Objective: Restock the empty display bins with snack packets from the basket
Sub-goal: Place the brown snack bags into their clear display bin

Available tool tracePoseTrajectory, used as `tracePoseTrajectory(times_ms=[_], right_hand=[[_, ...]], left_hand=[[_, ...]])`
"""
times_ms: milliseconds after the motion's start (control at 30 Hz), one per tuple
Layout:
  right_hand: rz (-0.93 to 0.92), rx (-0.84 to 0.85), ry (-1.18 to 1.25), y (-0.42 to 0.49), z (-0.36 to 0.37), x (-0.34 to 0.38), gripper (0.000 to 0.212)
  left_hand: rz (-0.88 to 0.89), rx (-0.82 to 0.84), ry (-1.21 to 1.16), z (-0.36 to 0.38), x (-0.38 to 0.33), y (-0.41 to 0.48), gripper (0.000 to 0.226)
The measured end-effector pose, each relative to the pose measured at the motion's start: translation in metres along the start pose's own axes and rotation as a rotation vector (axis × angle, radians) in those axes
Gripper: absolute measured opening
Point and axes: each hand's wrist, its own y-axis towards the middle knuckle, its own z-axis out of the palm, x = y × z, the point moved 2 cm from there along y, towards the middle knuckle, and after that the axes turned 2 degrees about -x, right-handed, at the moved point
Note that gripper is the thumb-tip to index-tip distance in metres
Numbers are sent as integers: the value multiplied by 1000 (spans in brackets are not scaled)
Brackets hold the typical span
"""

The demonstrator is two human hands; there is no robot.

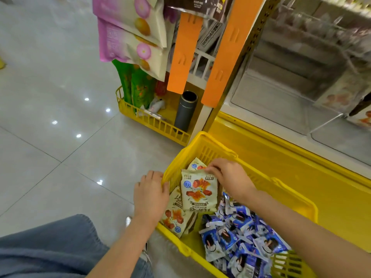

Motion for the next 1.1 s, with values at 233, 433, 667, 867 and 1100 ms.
tracePoseTrajectory(times_ms=[233,433,667,867,1100], right_hand=[[-82,-132,9,-4,-65,0,18],[135,-222,482,-14,-51,-3,21],[345,193,467,-38,-22,-15,23],[-60,402,103,-38,-24,5,97],[87,333,287,-26,-11,3,51]], left_hand=[[-19,171,-582,-30,-44,7,45],[-285,732,-1169,-40,-65,-1,76],[-123,500,-793,-47,-38,21,64],[404,600,-234,-44,-57,8,70],[127,238,-616,-50,-56,18,70]])
